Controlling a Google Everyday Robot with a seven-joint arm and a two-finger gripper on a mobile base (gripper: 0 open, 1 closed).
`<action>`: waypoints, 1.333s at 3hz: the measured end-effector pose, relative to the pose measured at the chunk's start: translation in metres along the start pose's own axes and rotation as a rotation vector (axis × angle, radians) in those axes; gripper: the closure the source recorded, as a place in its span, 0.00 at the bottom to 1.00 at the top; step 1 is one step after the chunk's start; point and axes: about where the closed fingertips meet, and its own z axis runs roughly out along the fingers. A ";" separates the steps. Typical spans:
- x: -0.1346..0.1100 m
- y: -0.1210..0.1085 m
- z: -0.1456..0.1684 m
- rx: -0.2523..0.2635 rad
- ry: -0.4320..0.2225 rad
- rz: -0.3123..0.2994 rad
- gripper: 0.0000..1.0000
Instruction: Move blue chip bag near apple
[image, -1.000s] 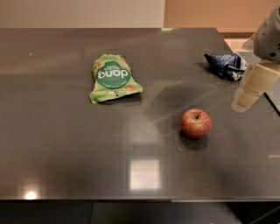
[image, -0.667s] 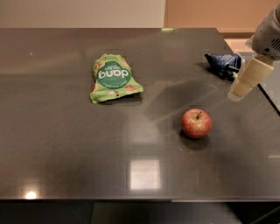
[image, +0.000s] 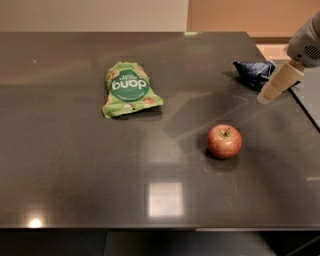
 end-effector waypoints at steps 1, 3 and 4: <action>0.006 -0.030 0.021 0.007 -0.031 0.054 0.00; 0.012 -0.094 0.070 0.031 -0.136 0.203 0.00; 0.007 -0.114 0.077 0.084 -0.181 0.291 0.00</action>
Offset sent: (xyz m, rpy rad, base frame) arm 0.1212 -0.0658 -0.0418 0.2082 -0.0986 -0.2126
